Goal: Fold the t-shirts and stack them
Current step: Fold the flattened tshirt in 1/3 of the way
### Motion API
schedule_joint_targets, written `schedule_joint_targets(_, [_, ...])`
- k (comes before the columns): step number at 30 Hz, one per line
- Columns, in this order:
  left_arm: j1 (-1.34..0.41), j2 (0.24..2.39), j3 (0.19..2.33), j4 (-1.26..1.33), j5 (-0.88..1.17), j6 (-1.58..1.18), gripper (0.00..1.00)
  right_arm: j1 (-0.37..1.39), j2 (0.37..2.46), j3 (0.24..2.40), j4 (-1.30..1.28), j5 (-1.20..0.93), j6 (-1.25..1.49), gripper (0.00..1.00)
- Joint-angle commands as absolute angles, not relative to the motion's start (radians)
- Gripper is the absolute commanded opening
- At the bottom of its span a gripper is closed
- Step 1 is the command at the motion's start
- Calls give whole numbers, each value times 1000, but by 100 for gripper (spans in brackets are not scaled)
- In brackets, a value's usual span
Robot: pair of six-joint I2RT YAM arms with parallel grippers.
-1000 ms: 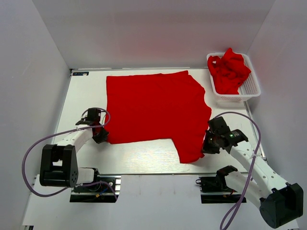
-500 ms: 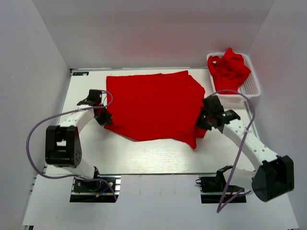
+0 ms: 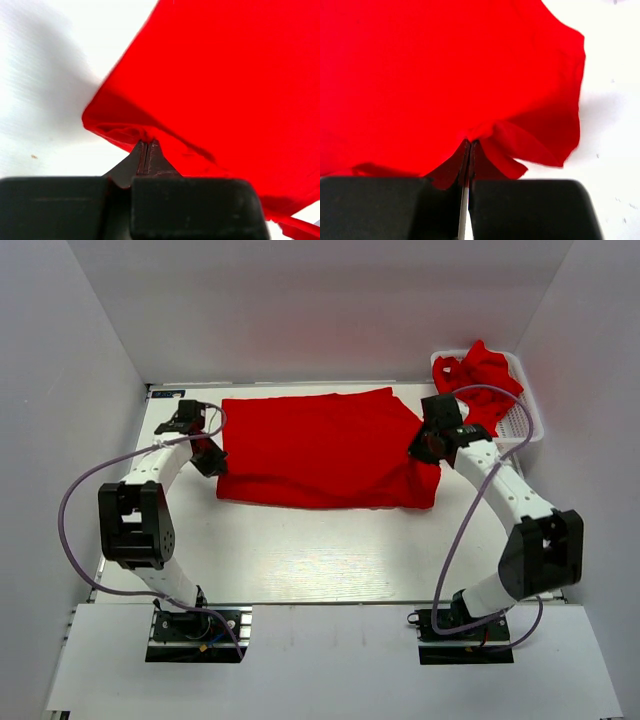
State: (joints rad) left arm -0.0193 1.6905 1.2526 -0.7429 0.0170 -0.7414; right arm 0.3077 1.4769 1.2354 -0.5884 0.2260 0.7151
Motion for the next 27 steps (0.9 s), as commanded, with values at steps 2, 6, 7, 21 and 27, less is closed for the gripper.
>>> schedule_joint_targets(2, [5, 1726, 1340, -742, -15, -759, 0, 267, 1546, 1338, -575, 250, 715, 0])
schedule_joint_targets(6, [25, 1752, 1362, -700, -25, -759, 0, 244, 1604, 1388, -546, 207, 663, 0])
schedule_joint_targets(7, [25, 1764, 1374, -690, -25, -750, 0, 241, 1623, 1393, -523, 186, 637, 0])
schedule_joint_targets(21, [34, 1885, 1462, -574, 25, -643, 0, 201, 1825, 1561, -265, 21, 333, 0])
schedule_joint_targets(27, [34, 1936, 1506, -563, 5, -621, 0, 181, 1971, 1718, -334, -144, 275, 0])
